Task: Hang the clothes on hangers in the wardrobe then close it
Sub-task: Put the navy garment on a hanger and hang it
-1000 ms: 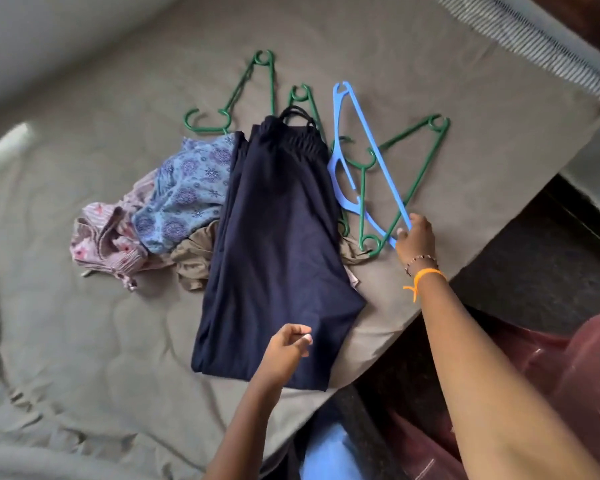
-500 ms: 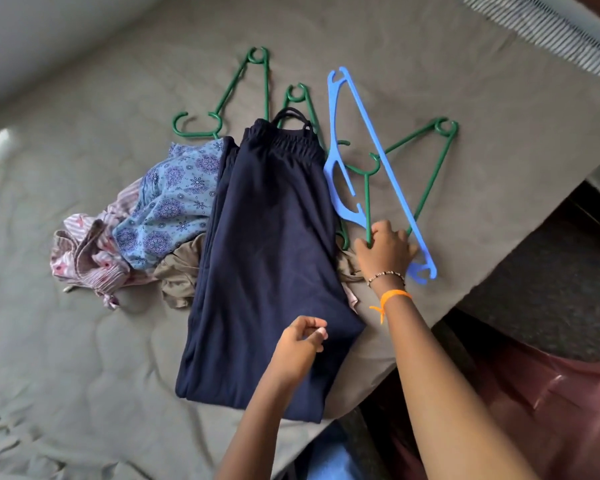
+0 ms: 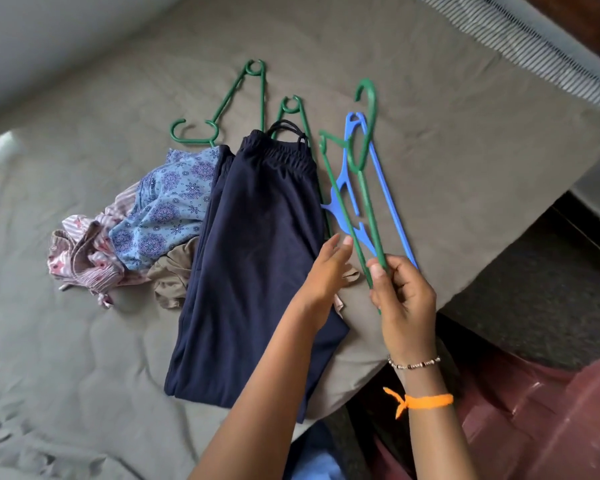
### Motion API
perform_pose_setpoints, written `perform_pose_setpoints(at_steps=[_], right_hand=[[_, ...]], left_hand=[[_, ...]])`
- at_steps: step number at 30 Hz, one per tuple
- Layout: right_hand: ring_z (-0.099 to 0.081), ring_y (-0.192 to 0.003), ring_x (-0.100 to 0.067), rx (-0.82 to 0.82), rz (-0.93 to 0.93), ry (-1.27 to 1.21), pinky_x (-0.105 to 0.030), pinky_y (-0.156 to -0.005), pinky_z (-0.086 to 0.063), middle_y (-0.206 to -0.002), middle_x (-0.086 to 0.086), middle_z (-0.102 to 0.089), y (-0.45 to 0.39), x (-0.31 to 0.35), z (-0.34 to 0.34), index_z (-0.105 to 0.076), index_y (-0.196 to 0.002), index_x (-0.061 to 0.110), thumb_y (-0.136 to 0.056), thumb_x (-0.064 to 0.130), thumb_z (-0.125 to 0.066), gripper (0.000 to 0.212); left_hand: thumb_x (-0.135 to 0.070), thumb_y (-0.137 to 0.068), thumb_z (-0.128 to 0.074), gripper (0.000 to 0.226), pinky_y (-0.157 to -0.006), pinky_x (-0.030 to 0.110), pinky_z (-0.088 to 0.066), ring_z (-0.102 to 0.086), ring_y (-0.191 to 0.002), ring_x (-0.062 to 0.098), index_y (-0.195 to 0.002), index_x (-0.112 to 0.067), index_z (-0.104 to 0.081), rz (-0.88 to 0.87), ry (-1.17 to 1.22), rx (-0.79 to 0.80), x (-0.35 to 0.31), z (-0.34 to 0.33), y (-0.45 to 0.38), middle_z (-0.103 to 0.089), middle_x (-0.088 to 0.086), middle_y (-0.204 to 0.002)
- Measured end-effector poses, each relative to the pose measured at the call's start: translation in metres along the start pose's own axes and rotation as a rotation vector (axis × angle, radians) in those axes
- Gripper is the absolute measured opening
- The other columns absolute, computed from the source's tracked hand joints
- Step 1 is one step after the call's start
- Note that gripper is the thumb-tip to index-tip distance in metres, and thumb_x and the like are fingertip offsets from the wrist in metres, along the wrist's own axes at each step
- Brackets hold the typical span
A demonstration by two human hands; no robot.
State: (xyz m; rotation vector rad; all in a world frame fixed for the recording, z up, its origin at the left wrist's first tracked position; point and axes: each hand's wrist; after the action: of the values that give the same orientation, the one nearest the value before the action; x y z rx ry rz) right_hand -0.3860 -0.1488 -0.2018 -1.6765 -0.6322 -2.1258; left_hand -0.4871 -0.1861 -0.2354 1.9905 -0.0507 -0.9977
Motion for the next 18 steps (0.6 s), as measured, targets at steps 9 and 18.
perform_pose_setpoints(at_steps=[9,18], right_hand=[[-0.049,-0.064,-0.009,0.368,0.309,0.542,-0.026,-0.068,-0.031,-0.066,0.013,-0.056,0.059,-0.032,-0.029,-0.055,-0.083,0.020,-0.089,0.032,-0.049,0.014],[-0.052,-0.070,-0.014,0.735,0.462,1.132,-0.037,-0.082,-0.030,-0.065,0.012,-0.051,0.148,-0.109,-0.024,-0.042,-0.078,0.029,-0.075,0.036,-0.061,0.020]], left_hand=[[-0.051,-0.097,-0.023,0.059,-0.102,0.042,-0.037,-0.059,-0.108,0.022,-0.112,-0.015,-0.068,-0.016,0.614,-0.087,0.042,0.070,0.069,-0.066,0.000,-0.120],[-0.043,-0.058,-0.085,0.064,-0.083,0.035,-0.055,-0.067,-0.100,0.023,-0.114,-0.019,-0.067,0.204,0.514,-0.298,0.153,0.228,0.174,-0.064,0.003,-0.122]])
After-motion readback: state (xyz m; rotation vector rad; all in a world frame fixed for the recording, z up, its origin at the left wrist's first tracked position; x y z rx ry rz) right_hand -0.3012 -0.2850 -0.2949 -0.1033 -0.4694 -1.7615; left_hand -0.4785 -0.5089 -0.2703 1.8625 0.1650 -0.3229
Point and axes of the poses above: each hand's wrist, its own y-axis away from the middle knuckle, its own z-axis out of the back of the hand, x = y × z
